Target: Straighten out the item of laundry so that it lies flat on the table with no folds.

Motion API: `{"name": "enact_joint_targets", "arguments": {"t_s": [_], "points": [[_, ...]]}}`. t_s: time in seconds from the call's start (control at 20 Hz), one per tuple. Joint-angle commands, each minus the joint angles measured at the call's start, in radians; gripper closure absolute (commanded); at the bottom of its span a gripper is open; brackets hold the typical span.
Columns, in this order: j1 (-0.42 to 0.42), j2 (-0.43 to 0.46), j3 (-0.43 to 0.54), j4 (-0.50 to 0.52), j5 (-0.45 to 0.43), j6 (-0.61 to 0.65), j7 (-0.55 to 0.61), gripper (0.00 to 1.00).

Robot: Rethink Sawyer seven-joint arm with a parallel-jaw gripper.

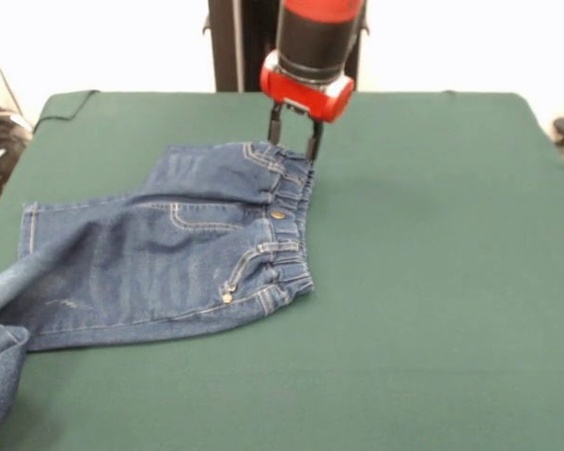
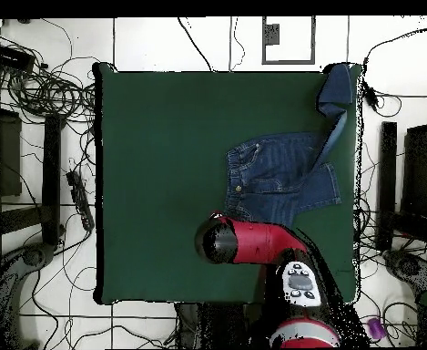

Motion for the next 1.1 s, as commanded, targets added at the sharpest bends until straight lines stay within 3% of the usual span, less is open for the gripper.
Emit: {"name": "enact_joint_targets", "arguments": {"t_s": [0.05,0.6,0.8,0.85,1.1], "points": [[0.094,0.172,-0.117,-0.111,0.087,-0.070,0.261,0.00],[0.186,0.308,-0.167,-0.186,0.244,-0.245,0.289,0.00],[0.212,0.315,-0.181,-0.189,0.299,-0.267,0.286,0.00],[0.215,0.315,-0.179,-0.183,0.325,-0.272,0.276,1.00],[0.188,0.301,-0.137,-0.167,0.345,-0.288,0.256,1.00]]}}
